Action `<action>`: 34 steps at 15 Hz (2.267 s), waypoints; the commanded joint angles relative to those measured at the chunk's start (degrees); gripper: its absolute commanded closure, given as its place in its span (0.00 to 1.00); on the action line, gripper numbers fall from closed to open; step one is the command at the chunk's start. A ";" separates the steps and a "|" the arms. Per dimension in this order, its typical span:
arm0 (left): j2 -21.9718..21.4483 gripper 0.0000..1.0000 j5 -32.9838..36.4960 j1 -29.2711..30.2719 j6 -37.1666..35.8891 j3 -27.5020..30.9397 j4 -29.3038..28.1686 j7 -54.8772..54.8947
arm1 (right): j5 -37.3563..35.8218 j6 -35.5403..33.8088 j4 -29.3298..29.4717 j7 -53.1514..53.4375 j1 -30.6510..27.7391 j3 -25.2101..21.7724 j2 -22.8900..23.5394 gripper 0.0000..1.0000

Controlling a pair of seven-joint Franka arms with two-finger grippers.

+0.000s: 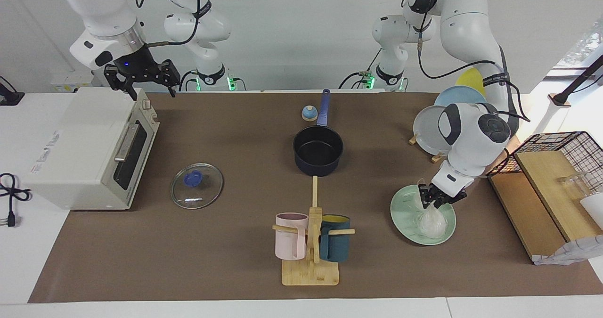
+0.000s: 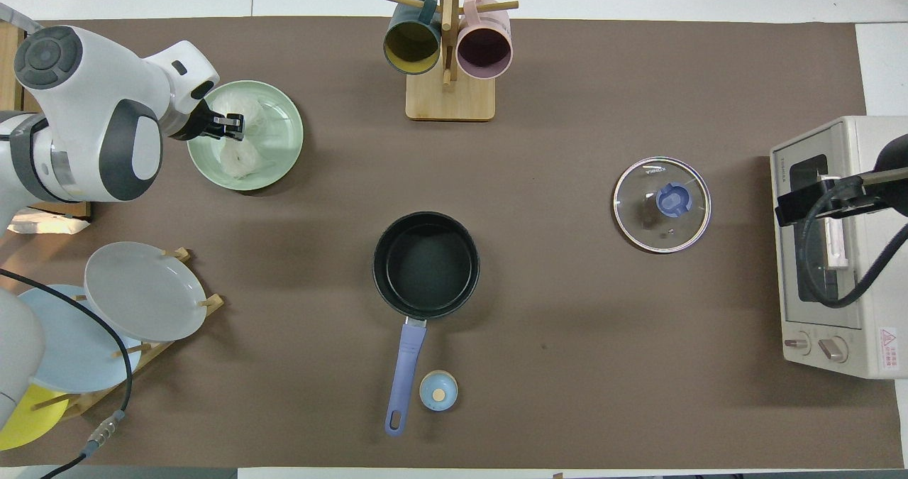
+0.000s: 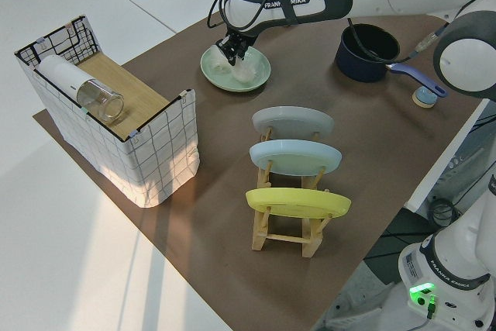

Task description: Transfer vermicelli from pot to plate

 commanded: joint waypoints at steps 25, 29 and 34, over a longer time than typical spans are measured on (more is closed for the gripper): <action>-27.06 0.00 0.65 -3.27 -36.90 -0.25 0.58 -9.58 | 0.58 1.87 0.31 4.89 0.99 -1.69 -0.42 0.00; -26.53 0.00 0.57 -2.57 -37.96 -1.22 2.60 -9.58 | 0.23 2.57 0.48 5.41 0.99 -1.69 -0.33 0.00; -26.27 0.00 0.57 -2.48 -40.16 -1.39 4.80 -9.50 | 0.23 2.75 0.48 5.41 0.99 -1.69 -0.25 0.00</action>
